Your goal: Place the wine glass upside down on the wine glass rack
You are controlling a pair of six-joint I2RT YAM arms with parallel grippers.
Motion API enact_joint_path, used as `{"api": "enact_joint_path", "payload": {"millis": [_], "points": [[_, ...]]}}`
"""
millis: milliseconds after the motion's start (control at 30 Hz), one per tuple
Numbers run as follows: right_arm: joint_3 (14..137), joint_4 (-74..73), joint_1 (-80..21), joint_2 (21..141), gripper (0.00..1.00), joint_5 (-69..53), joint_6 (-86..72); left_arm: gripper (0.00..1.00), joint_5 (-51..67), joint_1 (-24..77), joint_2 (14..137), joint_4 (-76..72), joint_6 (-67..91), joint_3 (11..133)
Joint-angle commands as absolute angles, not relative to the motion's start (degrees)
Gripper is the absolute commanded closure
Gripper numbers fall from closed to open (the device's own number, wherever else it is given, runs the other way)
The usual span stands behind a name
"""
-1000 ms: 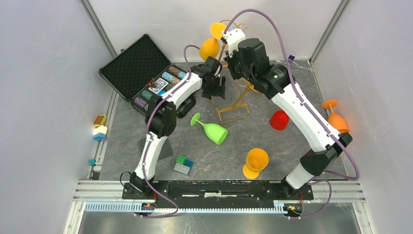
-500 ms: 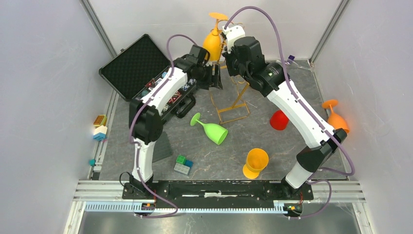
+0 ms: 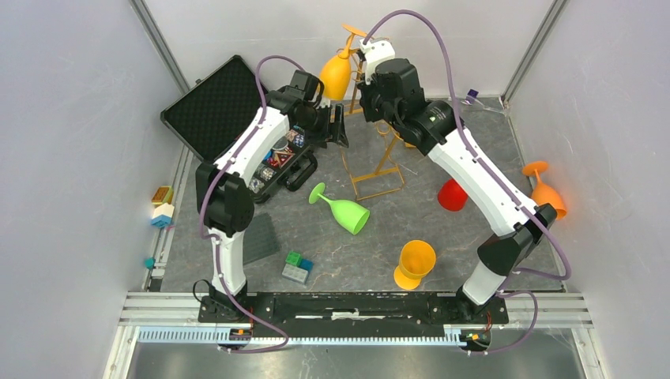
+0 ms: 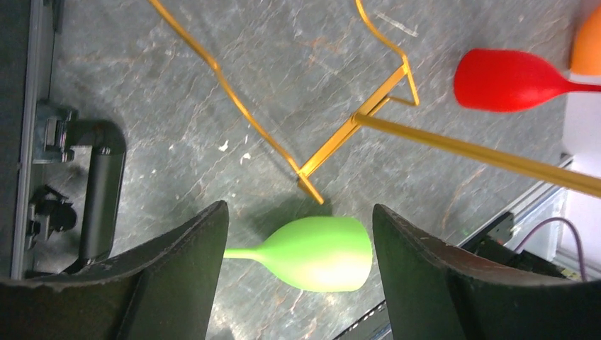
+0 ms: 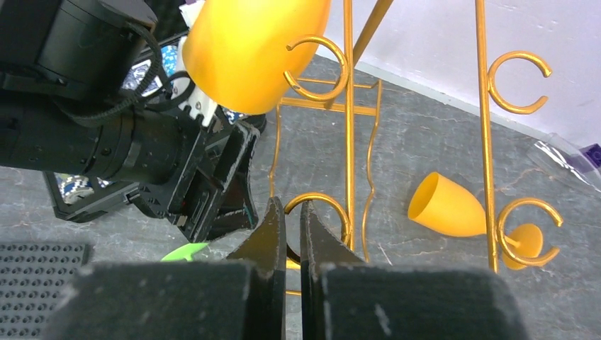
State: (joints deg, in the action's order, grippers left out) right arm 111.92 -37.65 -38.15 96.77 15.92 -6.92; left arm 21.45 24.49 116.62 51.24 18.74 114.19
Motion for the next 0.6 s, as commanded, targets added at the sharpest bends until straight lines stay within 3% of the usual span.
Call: {"api": "enact_joint_path", "payload": {"millis": [0,567], "points": [[110.72,-38.85,-37.9,99.99,1.0,12.5,-11.54,0.21,19.71,24.41,115.38,56.71,12.27,114.61],[110.23,-37.45,-37.87,100.21,1.0,12.65,-13.2,0.19,8.07,23.09,121.99,65.43,7.37,114.0]]}}
